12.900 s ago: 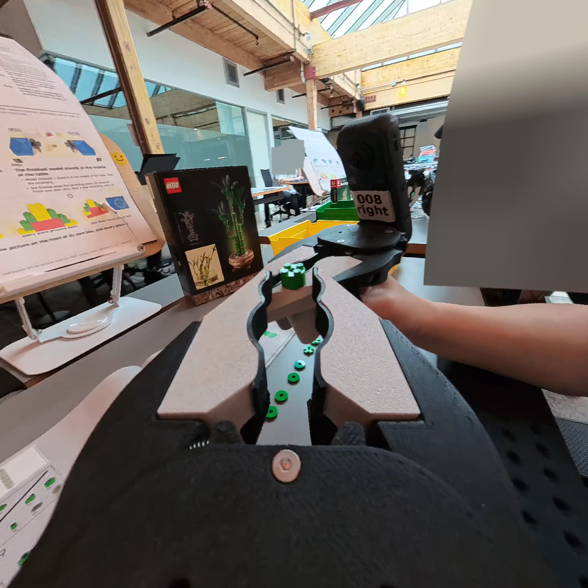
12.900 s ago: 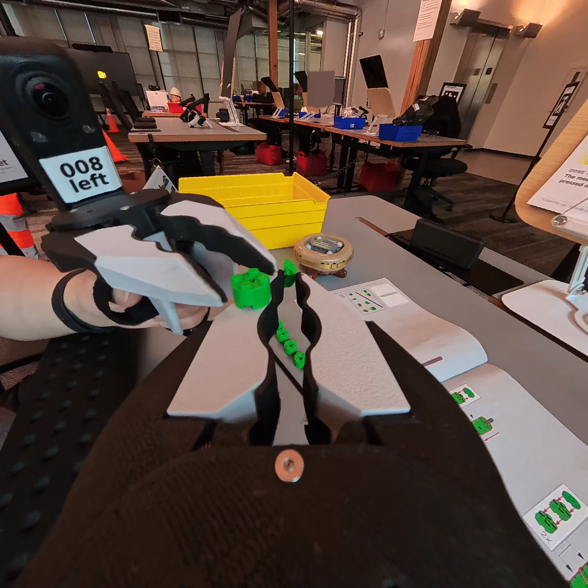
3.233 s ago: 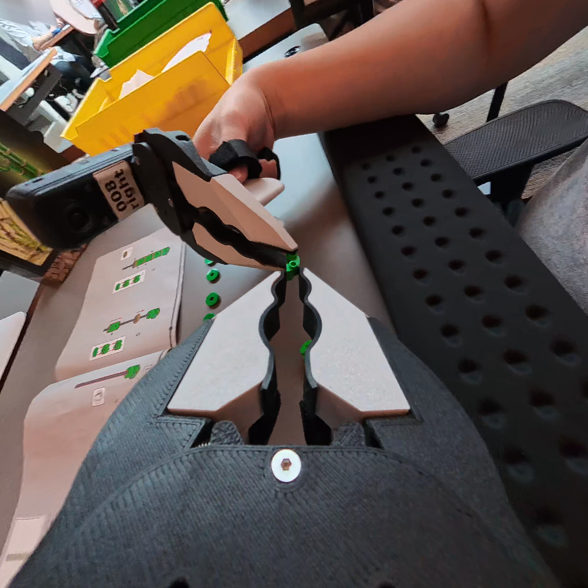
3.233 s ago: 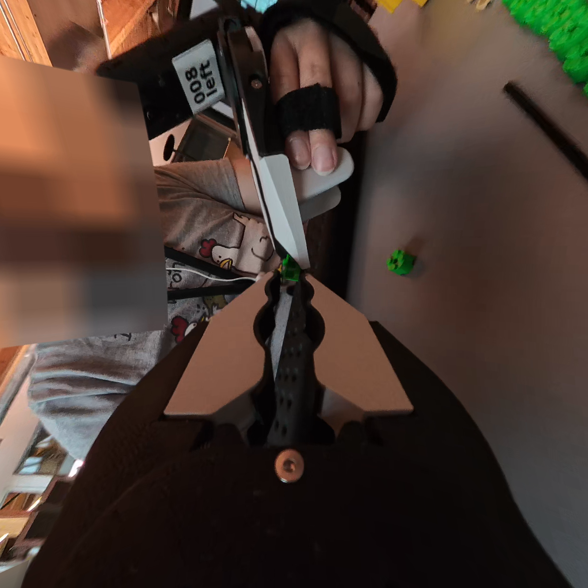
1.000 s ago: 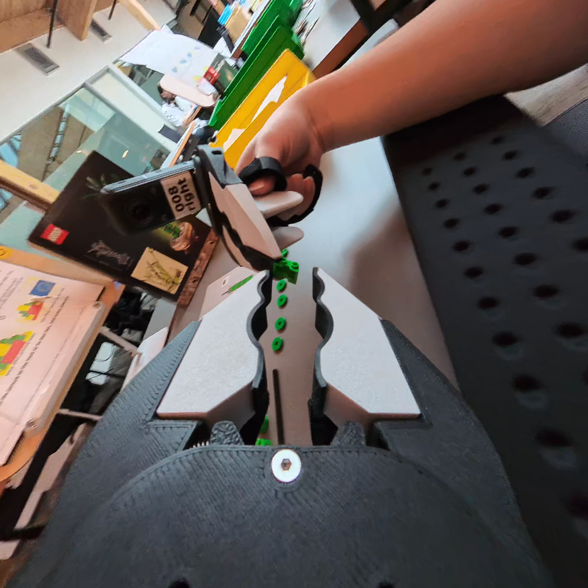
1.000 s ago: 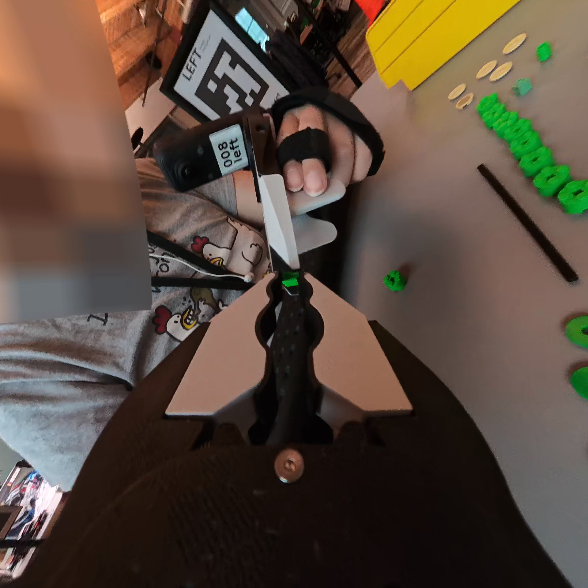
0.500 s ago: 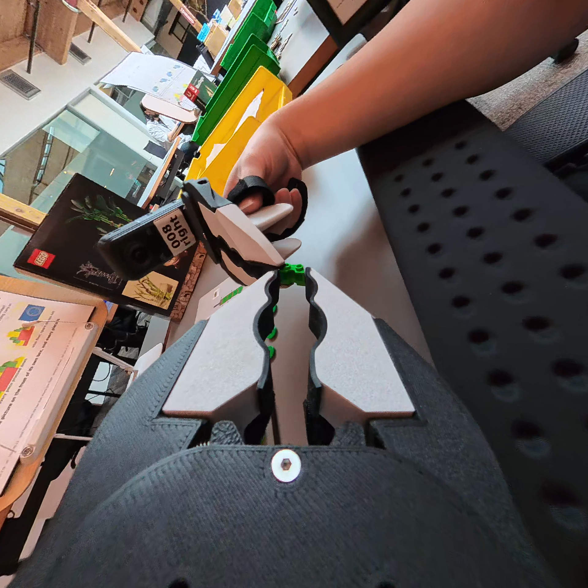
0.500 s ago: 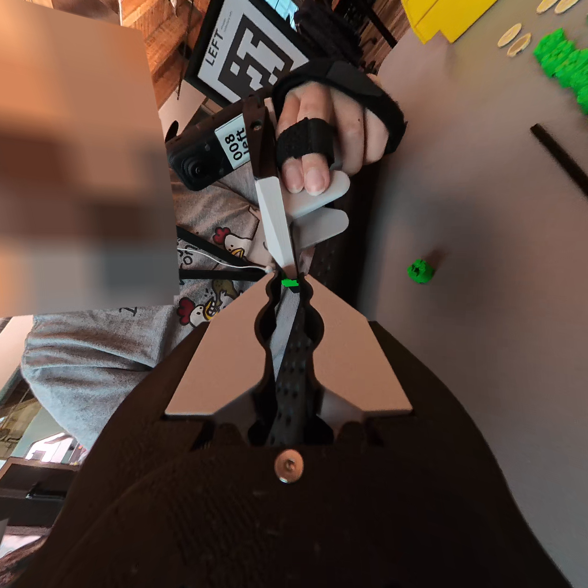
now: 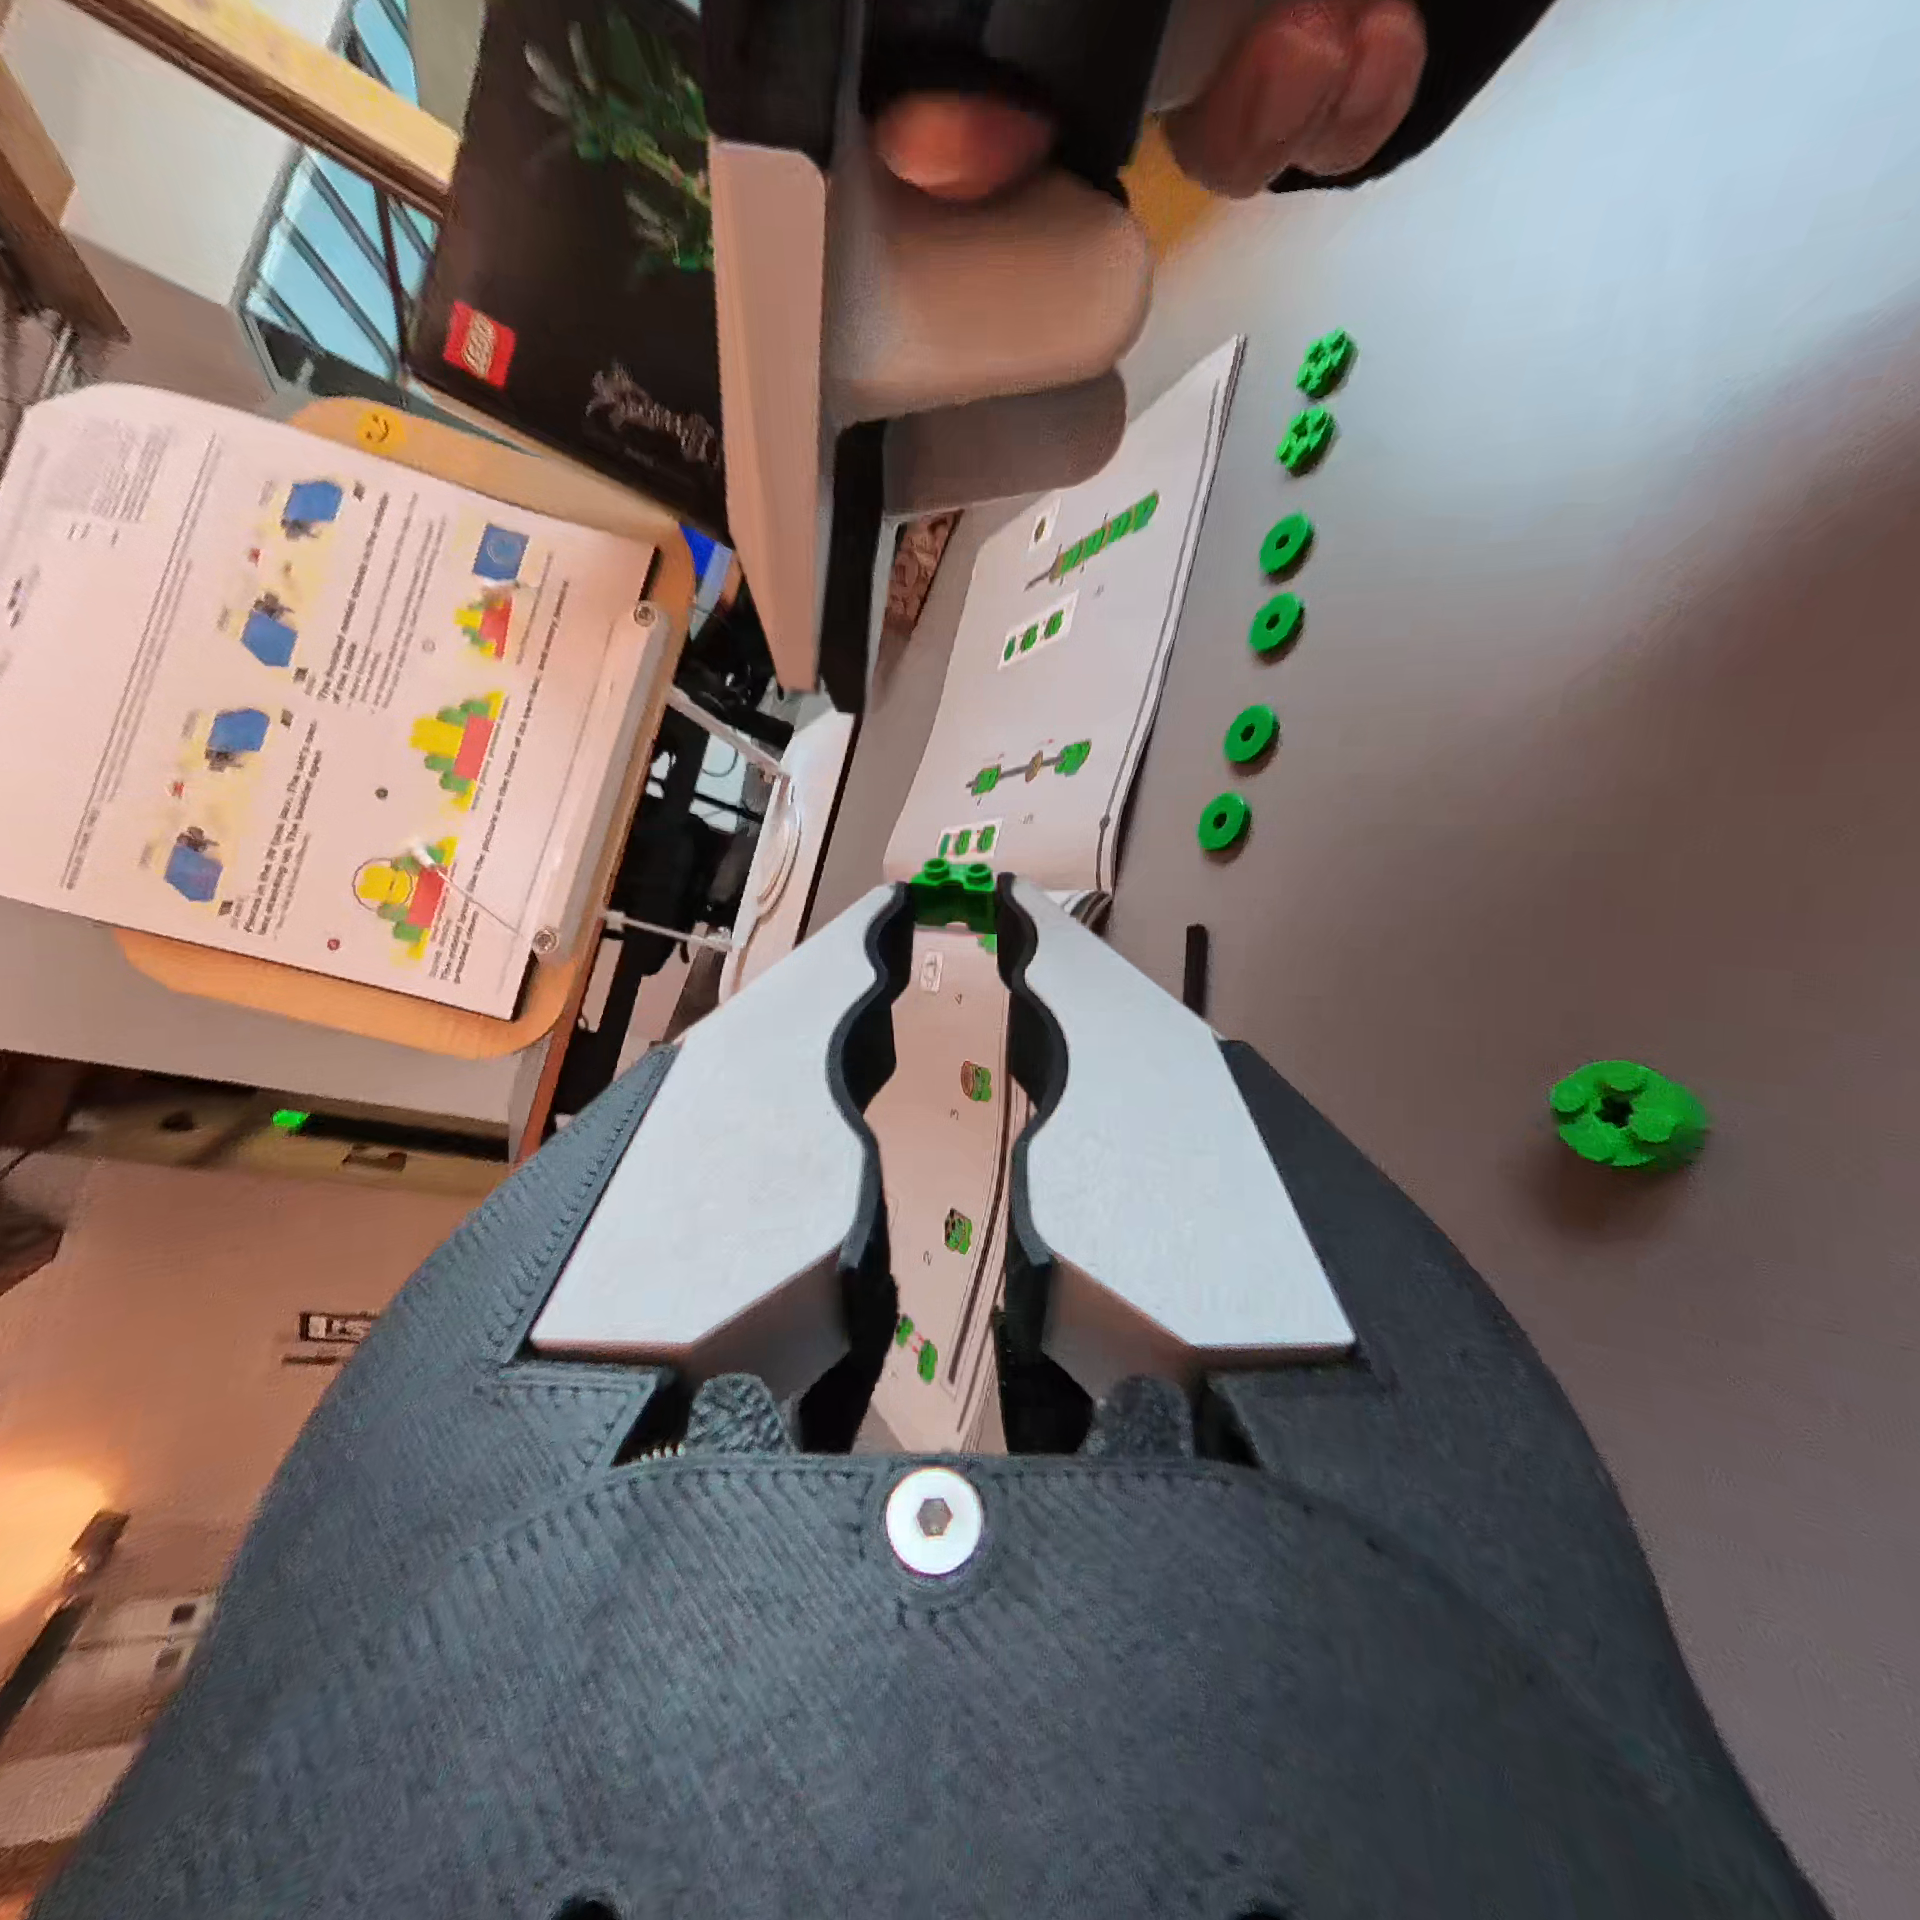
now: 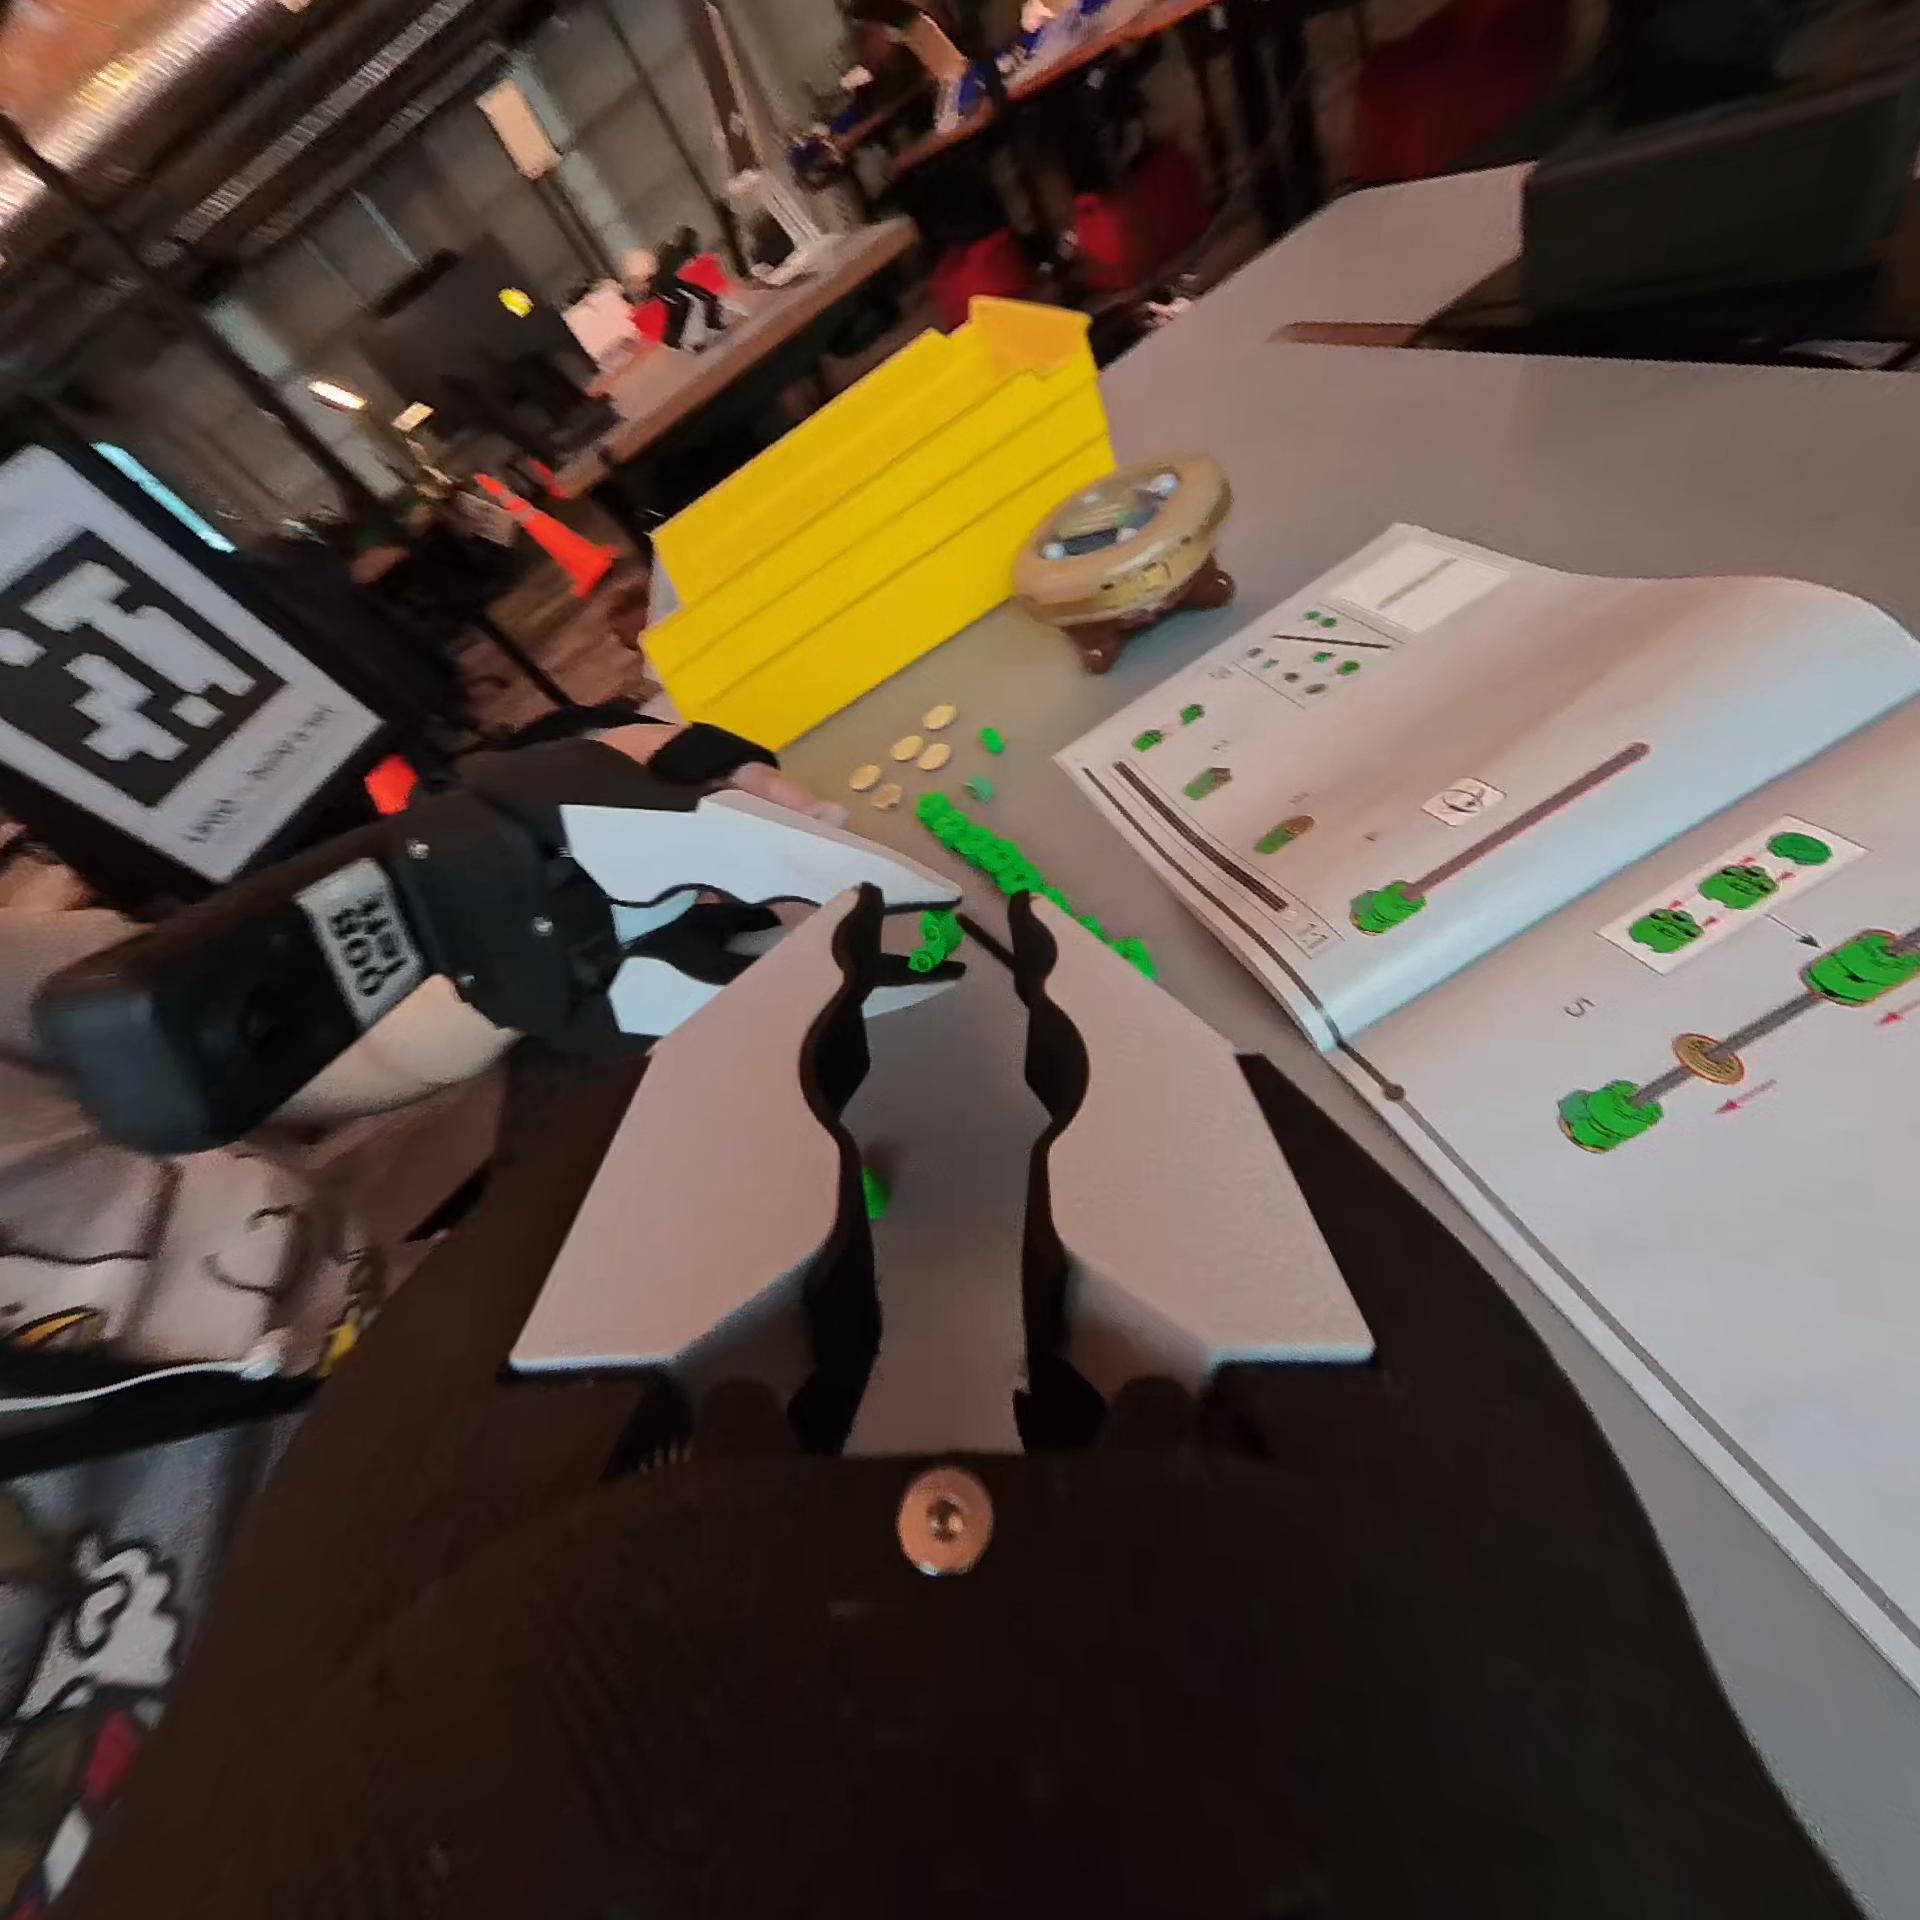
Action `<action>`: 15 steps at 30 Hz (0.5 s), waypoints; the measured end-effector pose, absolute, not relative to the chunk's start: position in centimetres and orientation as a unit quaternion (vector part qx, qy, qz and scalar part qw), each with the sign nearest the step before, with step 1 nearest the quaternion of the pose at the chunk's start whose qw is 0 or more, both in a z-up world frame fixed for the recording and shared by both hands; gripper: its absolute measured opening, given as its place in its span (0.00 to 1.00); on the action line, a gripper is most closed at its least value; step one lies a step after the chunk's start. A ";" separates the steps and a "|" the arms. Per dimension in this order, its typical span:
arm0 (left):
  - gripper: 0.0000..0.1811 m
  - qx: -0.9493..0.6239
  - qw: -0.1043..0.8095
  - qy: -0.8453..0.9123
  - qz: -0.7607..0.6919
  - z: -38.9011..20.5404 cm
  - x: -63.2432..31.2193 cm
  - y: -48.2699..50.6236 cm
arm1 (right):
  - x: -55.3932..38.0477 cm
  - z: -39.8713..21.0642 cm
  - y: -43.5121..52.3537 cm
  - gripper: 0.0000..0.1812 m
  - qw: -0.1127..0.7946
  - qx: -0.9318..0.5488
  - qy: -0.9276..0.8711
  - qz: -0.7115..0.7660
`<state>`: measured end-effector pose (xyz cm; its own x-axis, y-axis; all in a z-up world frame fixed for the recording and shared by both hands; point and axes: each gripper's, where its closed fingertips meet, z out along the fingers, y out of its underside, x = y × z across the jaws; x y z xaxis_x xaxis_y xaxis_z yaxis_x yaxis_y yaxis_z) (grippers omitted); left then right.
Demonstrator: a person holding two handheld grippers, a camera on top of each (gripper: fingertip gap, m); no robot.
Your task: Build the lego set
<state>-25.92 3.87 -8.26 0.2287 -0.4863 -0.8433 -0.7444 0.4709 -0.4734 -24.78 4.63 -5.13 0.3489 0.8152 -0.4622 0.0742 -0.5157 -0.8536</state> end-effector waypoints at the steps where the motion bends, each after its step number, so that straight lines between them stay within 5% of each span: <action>1: 0.08 -0.509 0.599 0.607 0.112 -8.4 -26.0 4.1 | -25.1 -5.6 4.9 0.13 0.388 -0.735 -0.305 0.465; 7: 0.08 -0.523 0.592 0.600 0.131 -8.7 -26.6 5.0 | -26.6 -5.2 4.6 0.00 0.436 -0.715 -0.324 0.441; 12: 0.08 -0.529 0.596 0.590 0.134 -8.4 -26.9 5.3 | -25.8 1.9 1.9 0.05 0.542 -0.556 -0.324 0.540; 15: 0.08 -0.534 0.601 0.579 0.137 -8.0 -27.1 5.6 | -25.4 -0.1 3.0 0.09 0.505 -0.594 -0.307 0.545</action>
<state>-27.13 5.57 -8.02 0.2915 -0.4531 -0.8425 -0.7830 0.3929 -0.4822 -25.42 3.01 -0.07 0.2166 0.9159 -0.3381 -0.1860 -0.3012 -0.9352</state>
